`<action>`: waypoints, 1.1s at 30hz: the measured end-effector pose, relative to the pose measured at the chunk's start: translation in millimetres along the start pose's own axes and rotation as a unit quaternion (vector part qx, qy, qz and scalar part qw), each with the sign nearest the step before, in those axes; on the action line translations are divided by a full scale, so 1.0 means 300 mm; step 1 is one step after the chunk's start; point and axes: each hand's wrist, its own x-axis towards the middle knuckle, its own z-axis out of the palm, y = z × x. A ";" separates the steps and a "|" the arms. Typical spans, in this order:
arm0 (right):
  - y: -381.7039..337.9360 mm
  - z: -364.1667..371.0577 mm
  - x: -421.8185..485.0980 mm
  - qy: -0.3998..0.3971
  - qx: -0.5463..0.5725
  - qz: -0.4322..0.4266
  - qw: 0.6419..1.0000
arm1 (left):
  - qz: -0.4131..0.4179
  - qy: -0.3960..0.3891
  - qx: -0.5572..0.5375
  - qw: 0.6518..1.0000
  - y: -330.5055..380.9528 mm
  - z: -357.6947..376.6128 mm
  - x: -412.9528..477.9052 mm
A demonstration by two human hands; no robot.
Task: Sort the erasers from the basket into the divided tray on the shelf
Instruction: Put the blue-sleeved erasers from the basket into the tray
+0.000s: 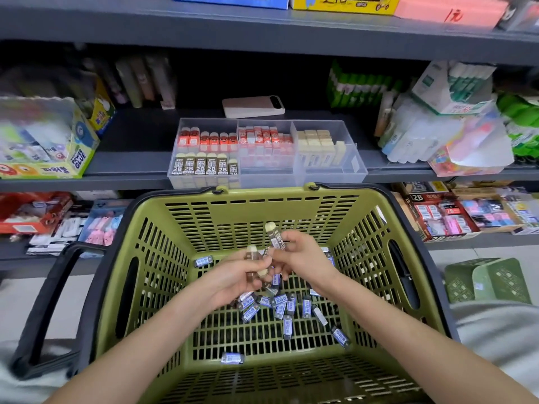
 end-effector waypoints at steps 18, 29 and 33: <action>-0.475 0.030 0.166 0.087 -0.099 -0.183 0.974 | 0.359 0.069 -0.130 0.922 0.415 -0.178 -0.203; -0.462 0.083 0.321 0.137 -0.271 -0.260 0.917 | 0.409 0.050 -0.242 0.878 0.412 -0.241 -0.177; -0.455 0.090 0.338 0.143 -0.334 -0.282 0.888 | 0.420 0.068 -0.243 0.872 0.417 -0.254 -0.183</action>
